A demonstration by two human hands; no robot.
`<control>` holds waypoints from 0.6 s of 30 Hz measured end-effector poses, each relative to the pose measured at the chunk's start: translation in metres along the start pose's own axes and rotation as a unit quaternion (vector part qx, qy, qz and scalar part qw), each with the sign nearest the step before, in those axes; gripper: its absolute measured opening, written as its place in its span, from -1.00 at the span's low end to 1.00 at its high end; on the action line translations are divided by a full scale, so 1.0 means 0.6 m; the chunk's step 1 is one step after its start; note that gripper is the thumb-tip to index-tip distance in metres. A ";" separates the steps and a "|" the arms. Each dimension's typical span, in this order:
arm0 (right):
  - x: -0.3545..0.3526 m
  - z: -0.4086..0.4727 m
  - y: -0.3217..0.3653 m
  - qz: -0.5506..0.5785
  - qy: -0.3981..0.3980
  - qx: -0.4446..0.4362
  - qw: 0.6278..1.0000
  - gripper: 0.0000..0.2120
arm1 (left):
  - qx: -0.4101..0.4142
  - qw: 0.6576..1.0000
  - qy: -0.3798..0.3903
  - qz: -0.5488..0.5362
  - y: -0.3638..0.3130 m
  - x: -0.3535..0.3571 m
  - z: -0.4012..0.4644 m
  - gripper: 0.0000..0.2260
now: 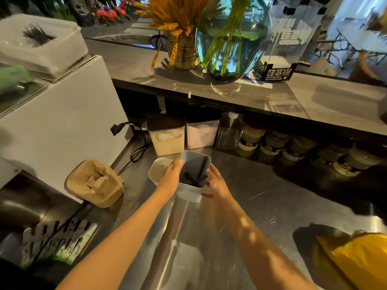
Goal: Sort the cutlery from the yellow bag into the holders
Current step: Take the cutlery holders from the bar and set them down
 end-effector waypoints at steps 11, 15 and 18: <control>-0.099 -0.080 0.165 0.051 -0.035 -0.186 0.981 -0.58 | 0.175 0.981 -0.016 0.086 -0.194 0.093 -0.076 -0.55; -0.167 -0.150 0.257 0.098 -0.045 -0.251 0.962 -0.62 | 0.191 0.981 0.033 -0.001 -0.287 0.168 -0.107 -0.33; -0.230 -0.194 0.321 0.119 -0.068 -0.293 0.946 -0.61 | 0.206 0.975 0.070 -0.040 -0.357 0.232 -0.139 -0.49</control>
Point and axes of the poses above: each hand's wrist, its own z-axis towards the middle knuckle, its own x-axis out of the palm, y = z × x, the point moved 4 cm from there along z, towards the middle knuckle, and after that the axes turned 13 degrees about z, right-handed, at the moved point
